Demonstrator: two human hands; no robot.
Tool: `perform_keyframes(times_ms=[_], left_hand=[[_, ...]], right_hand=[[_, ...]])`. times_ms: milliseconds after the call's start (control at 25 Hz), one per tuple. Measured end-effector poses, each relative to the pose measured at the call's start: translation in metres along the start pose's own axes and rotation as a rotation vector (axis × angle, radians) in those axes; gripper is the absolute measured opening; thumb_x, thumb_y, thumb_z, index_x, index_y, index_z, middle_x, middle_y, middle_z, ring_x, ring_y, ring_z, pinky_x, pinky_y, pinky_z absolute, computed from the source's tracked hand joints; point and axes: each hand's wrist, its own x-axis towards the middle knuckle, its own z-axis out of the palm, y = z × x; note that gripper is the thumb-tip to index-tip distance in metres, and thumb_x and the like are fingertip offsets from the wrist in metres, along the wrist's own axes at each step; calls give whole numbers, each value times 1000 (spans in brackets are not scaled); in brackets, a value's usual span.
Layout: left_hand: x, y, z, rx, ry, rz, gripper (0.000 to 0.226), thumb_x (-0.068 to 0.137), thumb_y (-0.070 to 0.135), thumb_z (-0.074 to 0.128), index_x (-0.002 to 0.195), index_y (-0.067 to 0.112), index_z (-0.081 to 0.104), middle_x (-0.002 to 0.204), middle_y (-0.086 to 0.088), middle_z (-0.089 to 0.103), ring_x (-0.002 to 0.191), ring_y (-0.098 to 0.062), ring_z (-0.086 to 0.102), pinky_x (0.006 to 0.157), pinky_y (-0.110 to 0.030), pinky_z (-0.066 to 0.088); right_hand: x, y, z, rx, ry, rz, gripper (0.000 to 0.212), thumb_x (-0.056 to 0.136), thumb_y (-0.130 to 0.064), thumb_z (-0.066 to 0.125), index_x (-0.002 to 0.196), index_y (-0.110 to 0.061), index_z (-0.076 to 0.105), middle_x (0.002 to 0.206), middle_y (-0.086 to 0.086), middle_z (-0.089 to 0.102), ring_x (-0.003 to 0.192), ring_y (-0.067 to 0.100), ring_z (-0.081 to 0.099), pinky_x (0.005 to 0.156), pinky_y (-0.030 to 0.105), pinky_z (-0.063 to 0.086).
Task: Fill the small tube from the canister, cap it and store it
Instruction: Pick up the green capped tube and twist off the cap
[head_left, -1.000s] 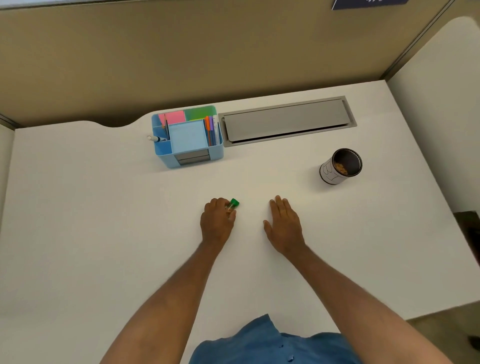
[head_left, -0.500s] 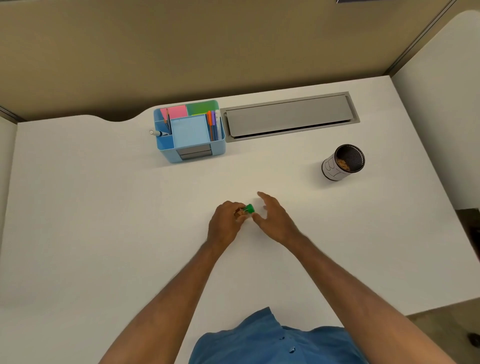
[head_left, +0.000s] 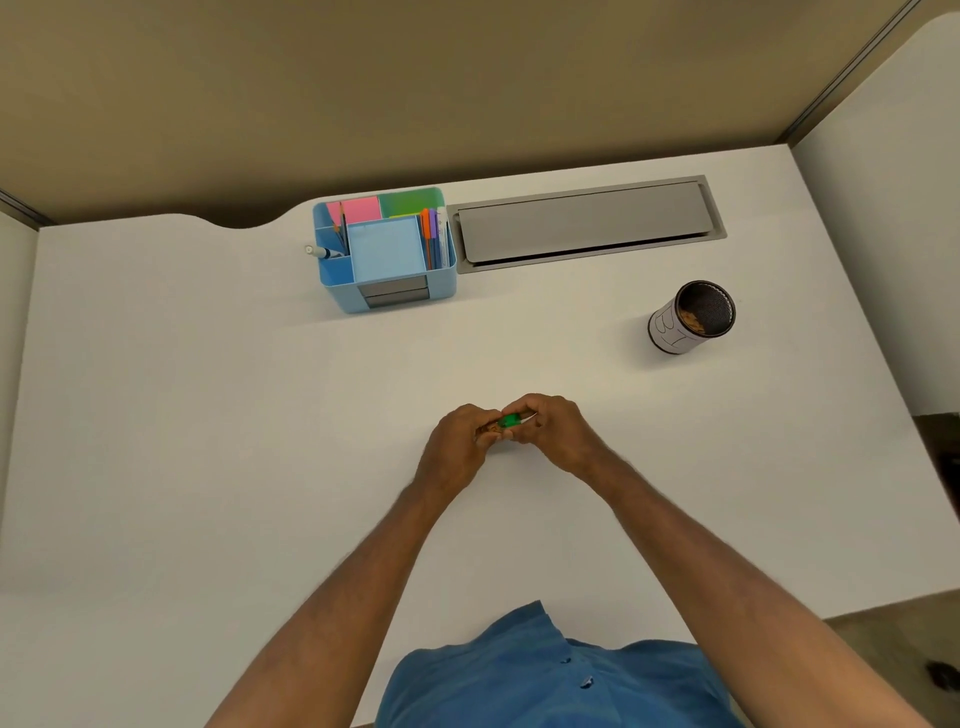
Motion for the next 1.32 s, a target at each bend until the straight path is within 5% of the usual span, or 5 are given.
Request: perform_keyframes(times_ms=[360,880,1080,1320], left_hand=[[3,0,-1,36,-18,27,19,96,19,64,110,12,75,96,-10,73,88,-25,63,78,-47,54],[2,-1,-1,50,-4,27,25,96,20,64,118,13,71,103,-9,74,92,-23,64,81,-39,55],[3,0,0,56,-12,33,22,97,20,62,115,11,73,101,-11,74,90,-25,63,80,-44,55],[4,1,-3,42,20,40,21,97,18,63,114,12,73,101,-10,74,91,-25,63,81,-42,54]], right_hand=[[6,-1,-7,3,-42,29,22,84,-11,81,105,-13,75,96,2,78,90,16,75,84,29,61],[8,-4,-7,-107,-20,27,20,82,-19,85,97,-28,74,89,-10,76,79,-2,71,69,10,53],[8,-7,-7,-156,-28,15,20,84,-18,83,102,-19,74,91,-7,75,83,6,71,79,22,58],[7,-7,-5,-224,16,-31,21,88,-18,79,107,-18,73,95,-7,74,80,-2,66,71,9,47]])
